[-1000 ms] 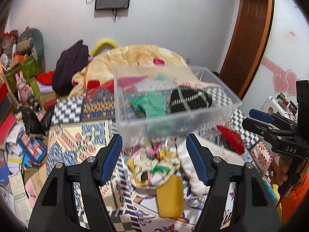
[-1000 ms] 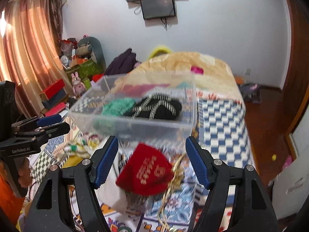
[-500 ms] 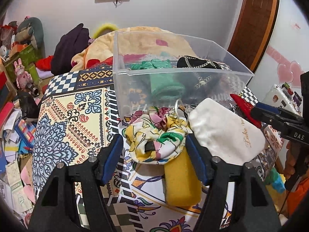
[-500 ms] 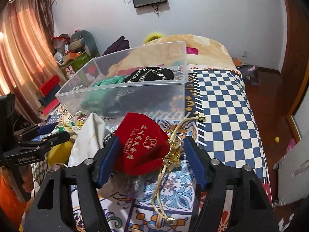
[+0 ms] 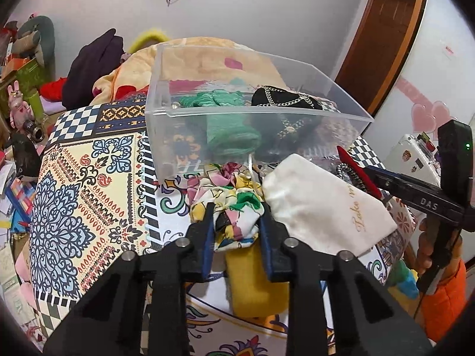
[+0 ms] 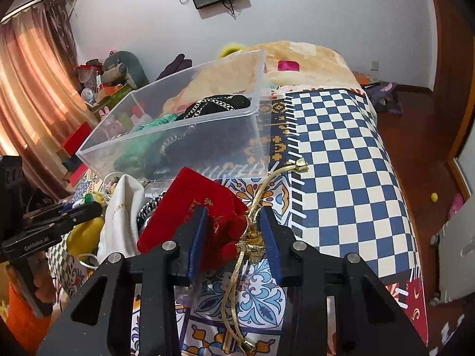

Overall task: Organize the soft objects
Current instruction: 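Grasp the floral scrunchie with the left tool while the right grasps the red pouch, then drop the scrunchie and red pouch into the clear box, open both tools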

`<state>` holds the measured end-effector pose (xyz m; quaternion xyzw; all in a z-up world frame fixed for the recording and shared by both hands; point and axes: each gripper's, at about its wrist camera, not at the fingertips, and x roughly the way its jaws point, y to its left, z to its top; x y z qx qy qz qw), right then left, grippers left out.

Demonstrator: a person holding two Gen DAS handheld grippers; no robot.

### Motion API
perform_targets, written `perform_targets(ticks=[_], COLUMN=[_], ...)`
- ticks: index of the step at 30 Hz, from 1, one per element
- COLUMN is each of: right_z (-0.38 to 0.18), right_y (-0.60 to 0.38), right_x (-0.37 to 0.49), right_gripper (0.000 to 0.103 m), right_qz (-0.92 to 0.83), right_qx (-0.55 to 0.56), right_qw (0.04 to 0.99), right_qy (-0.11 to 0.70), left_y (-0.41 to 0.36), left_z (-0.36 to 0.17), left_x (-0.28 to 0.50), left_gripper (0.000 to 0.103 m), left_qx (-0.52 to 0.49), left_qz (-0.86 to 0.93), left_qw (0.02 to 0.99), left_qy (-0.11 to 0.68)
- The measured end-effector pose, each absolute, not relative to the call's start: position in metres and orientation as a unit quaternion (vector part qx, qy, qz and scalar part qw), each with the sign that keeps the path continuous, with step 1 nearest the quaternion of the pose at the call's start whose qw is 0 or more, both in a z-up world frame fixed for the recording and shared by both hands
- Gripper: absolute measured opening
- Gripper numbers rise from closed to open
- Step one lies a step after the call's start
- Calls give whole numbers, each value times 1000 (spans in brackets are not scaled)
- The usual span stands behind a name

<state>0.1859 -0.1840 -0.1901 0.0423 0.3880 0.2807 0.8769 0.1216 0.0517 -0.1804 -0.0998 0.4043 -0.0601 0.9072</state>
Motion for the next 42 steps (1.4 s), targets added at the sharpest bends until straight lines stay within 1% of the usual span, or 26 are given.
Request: perform_targets(ticks=[3, 7, 10, 12, 13, 14, 16, 17, 18, 19, 22, 24, 29, 36, 40, 42], right_z=[-188, -182, -182, -185, -188, -189, -193, -194, -194, -194, -193, -190, -171, -143, -136, -134], right_y=[-184, -180, -180, -182, -183, -184, -188, -190, -191, -191, -193, -194, -203, -199, -183, -177], right_x=[184, 179, 180, 183, 184, 186, 188, 188, 188, 186, 183, 179, 171, 154, 149, 148], right_gripper=[25, 25, 32, 41, 43, 45, 45, 45, 43, 38, 31, 24, 24, 24, 24, 24], right_qz=[275, 257, 252, 247, 245, 243, 242, 244, 246, 243, 245, 246, 248, 265, 278, 285], right_qx=[35, 8, 7, 9, 11, 13, 18, 19, 20, 18, 20, 19, 17, 8, -9, -13], right_qw=[880, 890, 889, 888, 887, 886, 884, 883, 884, 885, 887, 890, 901, 911, 912, 911], right_qy=[385, 376, 382, 389, 392, 395, 399, 401, 397, 396, 391, 384, 356, 316, 303, 299], left_y=[52, 56, 57, 57, 56, 56, 55, 54, 53, 52, 50, 49, 49, 53, 60, 62], left_z=[-175, -162, -153, -145, -142, -139, -132, -128, -125, -122, -116, -112, -119, -152, -165, -165], left_x=[116, 105, 97, 92, 90, 90, 88, 87, 86, 84, 85, 85, 88, 98, 102, 102], left_gripper=[17, 15, 15, 15, 15, 15, 15, 15, 15, 15, 15, 15, 15, 15, 15, 21], left_qx=[-99, -99, -97, -96, -97, -97, -96, -95, -94, -93, -91, -90, -86, -94, -124, -134], left_qz=[-58, -57, -57, -57, -58, -59, -61, -62, -64, -65, -69, -70, -61, -63, -75, -82], left_qw=[910, 918, 923, 927, 928, 930, 933, 934, 936, 937, 939, 941, 942, 924, 912, 909], left_qy=[398, 381, 368, 358, 354, 351, 342, 338, 334, 331, 323, 317, 320, 365, 384, 386])
